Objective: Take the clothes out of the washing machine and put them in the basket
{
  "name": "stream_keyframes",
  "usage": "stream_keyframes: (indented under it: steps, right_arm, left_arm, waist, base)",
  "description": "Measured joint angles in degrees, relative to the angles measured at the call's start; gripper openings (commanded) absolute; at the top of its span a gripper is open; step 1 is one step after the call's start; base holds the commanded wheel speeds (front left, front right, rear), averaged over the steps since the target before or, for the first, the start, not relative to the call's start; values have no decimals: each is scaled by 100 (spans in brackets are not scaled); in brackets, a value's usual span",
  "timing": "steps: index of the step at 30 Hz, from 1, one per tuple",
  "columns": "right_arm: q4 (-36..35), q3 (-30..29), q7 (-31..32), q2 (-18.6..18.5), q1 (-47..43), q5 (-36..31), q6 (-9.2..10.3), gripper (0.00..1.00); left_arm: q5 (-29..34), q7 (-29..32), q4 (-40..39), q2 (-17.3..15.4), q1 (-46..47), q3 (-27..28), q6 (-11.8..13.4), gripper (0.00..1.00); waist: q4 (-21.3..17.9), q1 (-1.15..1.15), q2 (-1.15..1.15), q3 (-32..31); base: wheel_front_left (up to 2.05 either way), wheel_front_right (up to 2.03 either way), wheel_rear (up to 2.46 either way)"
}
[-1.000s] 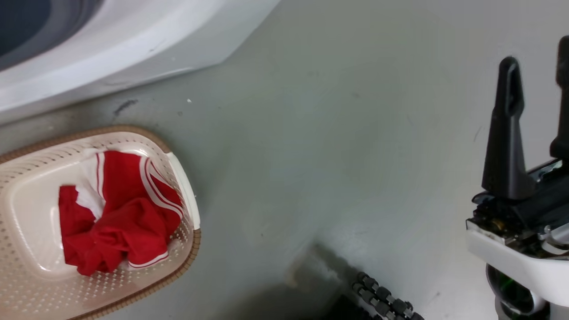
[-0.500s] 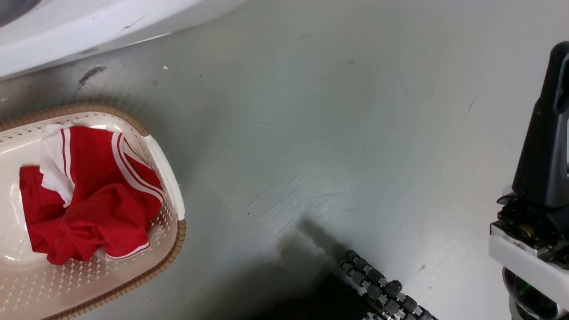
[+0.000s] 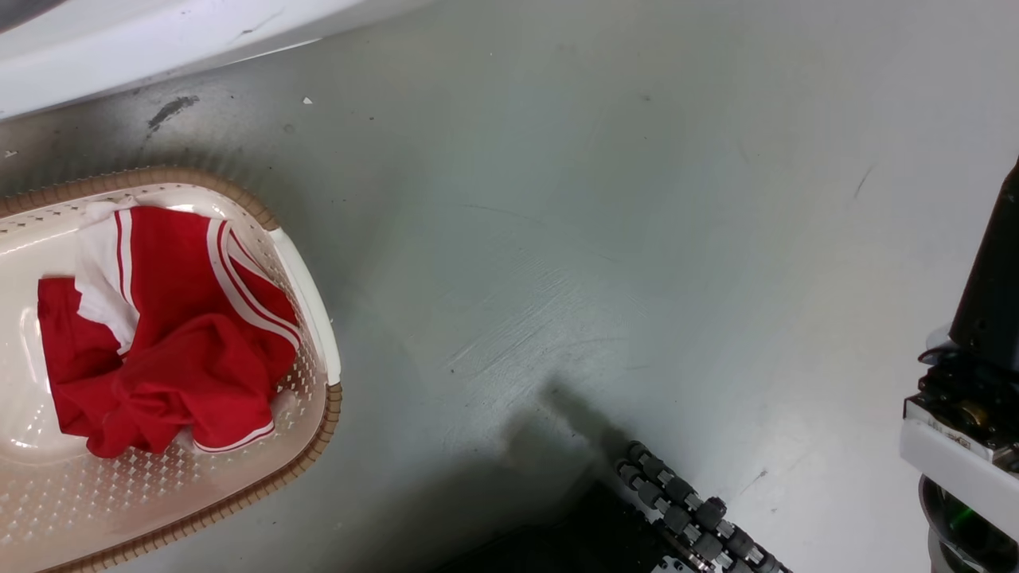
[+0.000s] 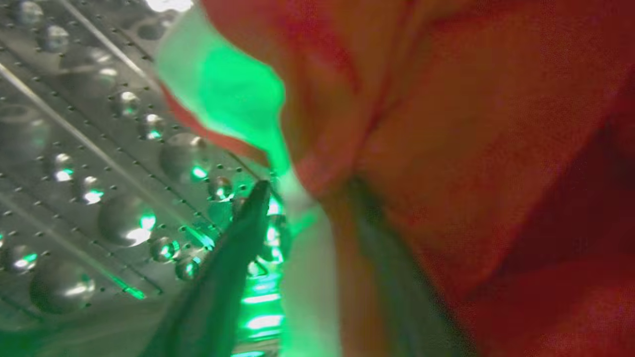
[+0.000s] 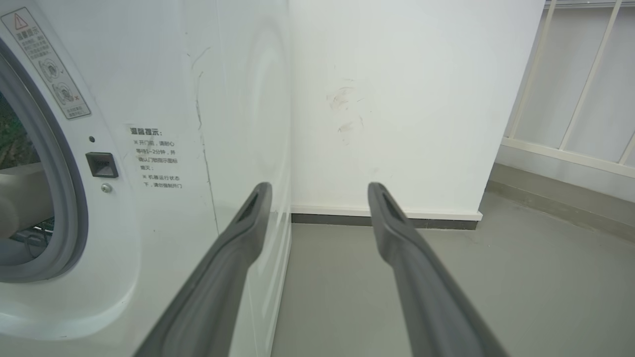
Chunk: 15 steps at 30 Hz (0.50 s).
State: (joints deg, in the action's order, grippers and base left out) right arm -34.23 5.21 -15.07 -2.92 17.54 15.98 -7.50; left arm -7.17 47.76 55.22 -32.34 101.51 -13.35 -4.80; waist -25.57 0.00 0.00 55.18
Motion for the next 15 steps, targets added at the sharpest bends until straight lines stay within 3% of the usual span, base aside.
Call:
stream_keyframes:
  steps: [15]
  right_arm:
    - [109, 144, -1, 1, 119, -37, 0, 100]
  left_arm:
    - [19, -840, 349, -155, 220, -324, -178, 0]
  waist:
    - [-92, 0, 0, -225]
  base:
    - [0, 0, 0]
